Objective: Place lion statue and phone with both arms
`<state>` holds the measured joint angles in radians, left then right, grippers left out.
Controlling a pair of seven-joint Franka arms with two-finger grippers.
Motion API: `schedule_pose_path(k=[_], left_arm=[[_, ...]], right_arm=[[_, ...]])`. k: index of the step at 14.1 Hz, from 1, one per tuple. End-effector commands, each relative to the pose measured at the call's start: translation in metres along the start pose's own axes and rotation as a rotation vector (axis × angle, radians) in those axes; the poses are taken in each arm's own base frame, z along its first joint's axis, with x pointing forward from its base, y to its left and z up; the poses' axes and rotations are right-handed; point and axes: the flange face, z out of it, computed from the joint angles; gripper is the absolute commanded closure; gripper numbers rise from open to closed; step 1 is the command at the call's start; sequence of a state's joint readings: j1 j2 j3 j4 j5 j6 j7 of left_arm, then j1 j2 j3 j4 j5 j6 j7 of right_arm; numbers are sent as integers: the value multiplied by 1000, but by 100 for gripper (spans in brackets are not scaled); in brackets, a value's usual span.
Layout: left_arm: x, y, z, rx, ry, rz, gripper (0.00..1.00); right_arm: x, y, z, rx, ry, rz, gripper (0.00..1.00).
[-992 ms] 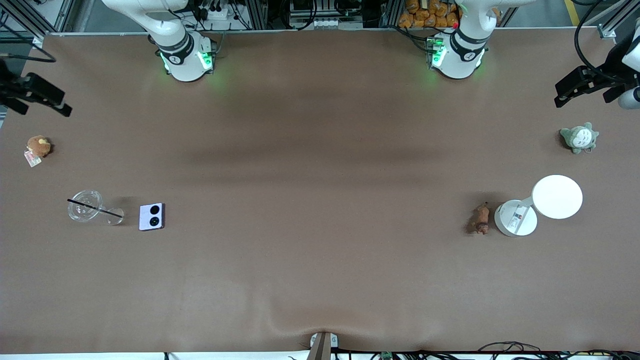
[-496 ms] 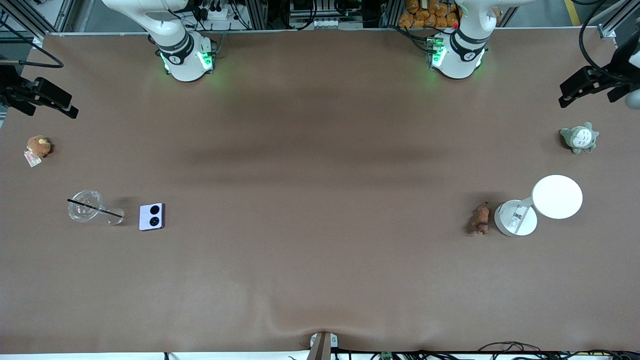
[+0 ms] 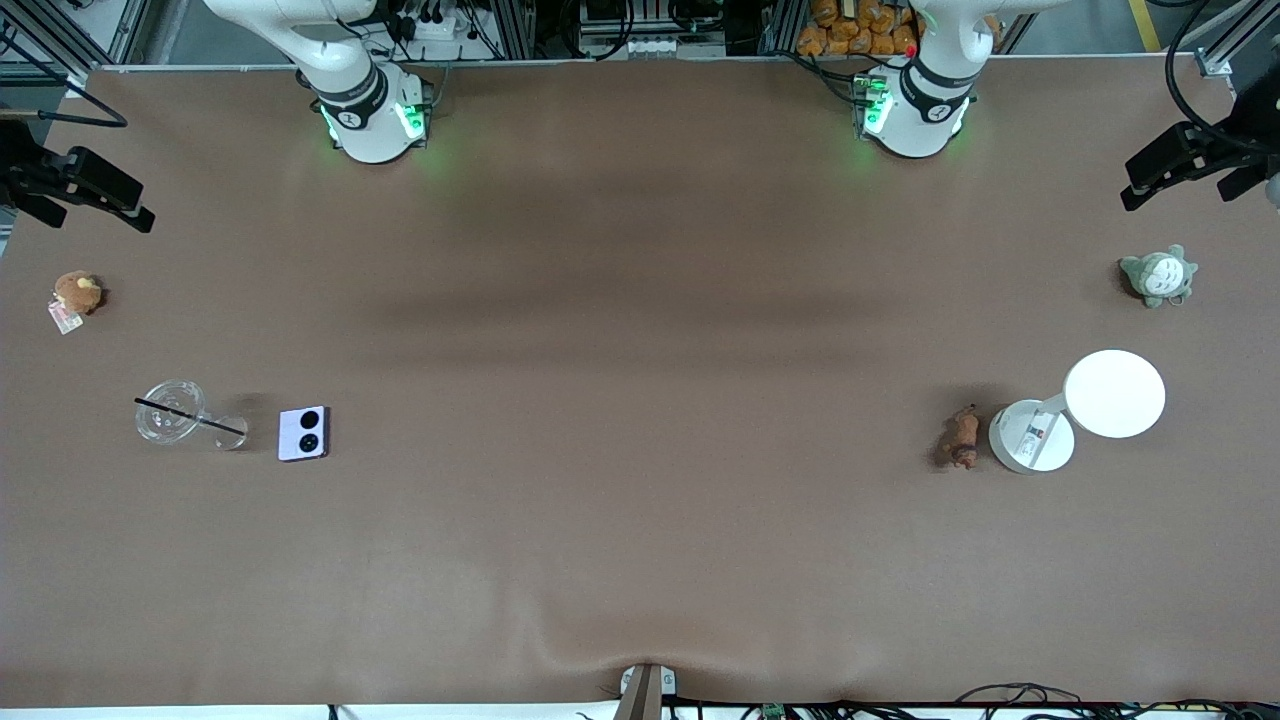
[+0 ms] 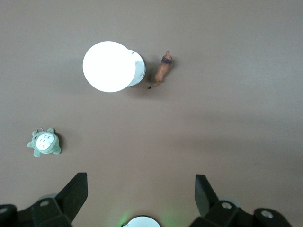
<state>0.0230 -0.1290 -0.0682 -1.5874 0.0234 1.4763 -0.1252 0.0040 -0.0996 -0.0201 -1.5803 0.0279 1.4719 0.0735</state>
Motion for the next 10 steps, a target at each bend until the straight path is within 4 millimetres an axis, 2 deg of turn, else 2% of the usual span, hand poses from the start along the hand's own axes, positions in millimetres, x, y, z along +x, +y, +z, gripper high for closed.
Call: schedule_pose_path(k=[1, 6, 10], left_arm=[[3, 8, -7, -20, 12, 14, 0], [-4, 12, -5, -11, -31, 25, 0], [-8, 21, -12, -8, -37, 41, 0]], right_arm=[[1, -1, -8, -3, 10, 14, 0], [2, 1, -6, -4, 0, 5, 0], [4, -1, -4, -10, 2, -1, 0]])
